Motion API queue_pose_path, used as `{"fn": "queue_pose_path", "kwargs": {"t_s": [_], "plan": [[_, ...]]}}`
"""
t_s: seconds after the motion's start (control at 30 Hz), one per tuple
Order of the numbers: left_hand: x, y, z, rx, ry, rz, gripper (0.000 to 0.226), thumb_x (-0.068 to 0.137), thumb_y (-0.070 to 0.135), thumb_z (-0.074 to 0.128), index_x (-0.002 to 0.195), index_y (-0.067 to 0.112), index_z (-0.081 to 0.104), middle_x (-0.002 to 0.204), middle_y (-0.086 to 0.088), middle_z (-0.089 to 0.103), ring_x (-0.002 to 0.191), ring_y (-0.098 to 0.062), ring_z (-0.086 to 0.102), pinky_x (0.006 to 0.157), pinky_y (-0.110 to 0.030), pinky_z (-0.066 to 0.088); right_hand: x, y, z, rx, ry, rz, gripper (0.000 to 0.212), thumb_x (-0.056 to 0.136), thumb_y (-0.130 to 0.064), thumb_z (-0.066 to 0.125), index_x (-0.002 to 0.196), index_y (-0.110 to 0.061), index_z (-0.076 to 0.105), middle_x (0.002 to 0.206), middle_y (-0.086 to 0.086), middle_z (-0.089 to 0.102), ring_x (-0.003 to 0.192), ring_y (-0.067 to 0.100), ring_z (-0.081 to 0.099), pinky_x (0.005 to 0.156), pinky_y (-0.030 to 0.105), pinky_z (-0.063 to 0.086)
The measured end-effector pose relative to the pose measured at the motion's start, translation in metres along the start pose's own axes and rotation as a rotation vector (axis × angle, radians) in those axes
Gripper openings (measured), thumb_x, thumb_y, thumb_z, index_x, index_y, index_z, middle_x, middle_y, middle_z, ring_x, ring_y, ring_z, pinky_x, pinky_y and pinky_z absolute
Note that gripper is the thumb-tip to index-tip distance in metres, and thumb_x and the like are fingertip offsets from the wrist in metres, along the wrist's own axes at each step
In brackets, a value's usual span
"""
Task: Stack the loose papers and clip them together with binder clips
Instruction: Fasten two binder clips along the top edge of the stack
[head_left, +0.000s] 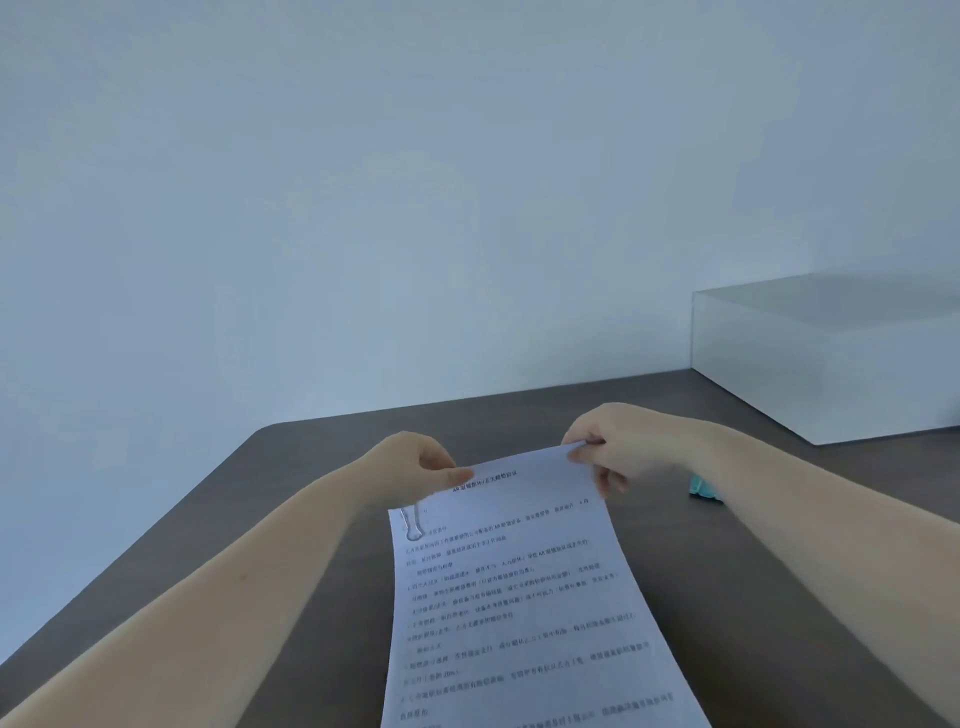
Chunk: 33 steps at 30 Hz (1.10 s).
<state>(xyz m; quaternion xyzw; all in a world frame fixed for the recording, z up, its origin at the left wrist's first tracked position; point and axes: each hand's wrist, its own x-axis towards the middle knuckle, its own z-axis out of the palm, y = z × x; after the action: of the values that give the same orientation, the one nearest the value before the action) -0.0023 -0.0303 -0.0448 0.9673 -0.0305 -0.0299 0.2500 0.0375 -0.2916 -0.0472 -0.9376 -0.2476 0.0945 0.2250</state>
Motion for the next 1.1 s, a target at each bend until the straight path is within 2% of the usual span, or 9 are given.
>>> {"fn": "queue_pose_path", "kwargs": {"t_s": [0.2, 0.3, 0.4, 0.5, 0.63, 0.8, 0.9, 1.03, 1.1], "plan": [[0.027, 0.064, 0.034, 0.060, -0.053, 0.185, 0.038, 0.100, 0.040, 0.043, 0.120, 0.017, 0.064, 0.111, 0.001, 0.065, 0.101, -0.019, 0.060, 0.090, -0.031, 0.047, -0.008, 0.011, -0.003, 0.057, 0.034, 0.021, 0.022, 0.098, -0.024, 0.045, 0.082, -0.030, 0.059, 0.068, -0.005, 0.073, 0.044, 0.001, 0.057, 0.066, 0.027, 0.046], [0.041, 0.079, 0.053, 0.089, -0.043, 0.238, 0.032, 0.098, 0.036, 0.049, 0.108, 0.013, 0.070, 0.093, 0.001, 0.062, 0.088, -0.020, 0.057, 0.084, -0.033, 0.048, -0.014, 0.019, -0.003, 0.096, 0.044, 0.032, 0.020, 0.098, -0.023, 0.047, 0.082, -0.032, 0.055, 0.072, -0.002, 0.074, 0.046, 0.002, 0.060, 0.061, 0.023, 0.044], [0.054, 0.081, 0.066, 0.104, -0.027, 0.240, 0.025, 0.095, 0.038, 0.054, 0.095, 0.021, 0.072, 0.087, 0.001, 0.066, 0.083, -0.020, 0.059, 0.086, -0.040, 0.052, -0.023, 0.038, -0.009, 0.146, 0.167, 0.094, 0.015, 0.096, -0.029, 0.053, 0.105, -0.023, 0.062, 0.087, -0.003, 0.071, 0.062, 0.011, 0.065, 0.060, 0.022, 0.047], [0.060, 0.080, 0.076, 0.084, -0.032, 0.237, 0.018, 0.094, 0.035, 0.056, 0.083, 0.027, 0.067, 0.077, 0.009, 0.061, 0.078, -0.018, 0.057, 0.086, -0.039, 0.053, -0.032, 0.075, -0.019, -0.035, 0.364, 0.322, 0.032, 0.093, -0.039, 0.053, 0.115, -0.017, 0.062, 0.114, 0.001, 0.066, 0.098, 0.021, 0.063, 0.081, 0.031, 0.049], [0.066, 0.083, 0.088, 0.020, -0.049, 0.213, 0.019, 0.093, 0.033, 0.059, 0.090, 0.021, 0.073, 0.082, 0.007, 0.062, 0.078, -0.015, 0.056, 0.084, -0.036, 0.053, -0.039, 0.108, -0.015, -0.153, 0.233, 0.569, 0.050, 0.093, -0.045, 0.052, 0.122, -0.005, 0.059, 0.127, 0.011, 0.062, 0.117, 0.027, 0.057, 0.098, 0.038, 0.047], [0.073, 0.087, 0.099, -0.014, -0.064, 0.197, 0.023, 0.094, 0.034, 0.058, 0.098, 0.018, 0.074, 0.086, 0.004, 0.062, 0.080, -0.016, 0.056, 0.083, -0.033, 0.051, -0.032, 0.119, -0.004, -0.117, 0.214, 0.558, 0.049, 0.093, -0.044, 0.054, 0.112, 0.000, 0.066, 0.118, 0.017, 0.068, 0.109, 0.030, 0.062, 0.088, 0.037, 0.049], [0.076, 0.088, 0.105, -0.026, -0.085, 0.192, 0.025, 0.096, 0.031, 0.055, 0.103, 0.015, 0.073, 0.085, 0.003, 0.060, 0.081, -0.017, 0.055, 0.079, -0.030, 0.047, -0.027, 0.119, 0.000, -0.066, 0.265, 0.498, 0.033, 0.093, -0.032, 0.059, 0.106, -0.004, 0.070, 0.114, 0.010, 0.069, 0.104, 0.025, 0.062, 0.080, 0.031, 0.045], [0.080, 0.085, 0.106, -0.061, -0.100, 0.188, 0.025, 0.095, 0.030, 0.057, 0.107, 0.014, 0.073, 0.096, 0.000, 0.066, 0.088, -0.017, 0.059, 0.082, -0.028, 0.047, -0.021, 0.110, -0.006, 0.092, 0.450, 0.316, 0.023, 0.091, -0.023, 0.062, 0.097, -0.005, 0.073, 0.084, 0.000, 0.063, 0.078, 0.015, 0.053, 0.059, 0.022, 0.037], [0.082, 0.084, 0.105, -0.096, -0.095, 0.198, 0.026, 0.091, 0.029, 0.063, 0.111, 0.015, 0.072, 0.094, 0.005, 0.067, 0.090, -0.012, 0.062, 0.082, -0.022, 0.049, -0.017, 0.097, -0.011, 0.116, 0.476, 0.203, 0.020, 0.091, -0.025, 0.063, 0.094, -0.009, 0.074, 0.070, -0.010, 0.057, 0.067, 0.005, 0.051, 0.053, 0.011, 0.035]]}}
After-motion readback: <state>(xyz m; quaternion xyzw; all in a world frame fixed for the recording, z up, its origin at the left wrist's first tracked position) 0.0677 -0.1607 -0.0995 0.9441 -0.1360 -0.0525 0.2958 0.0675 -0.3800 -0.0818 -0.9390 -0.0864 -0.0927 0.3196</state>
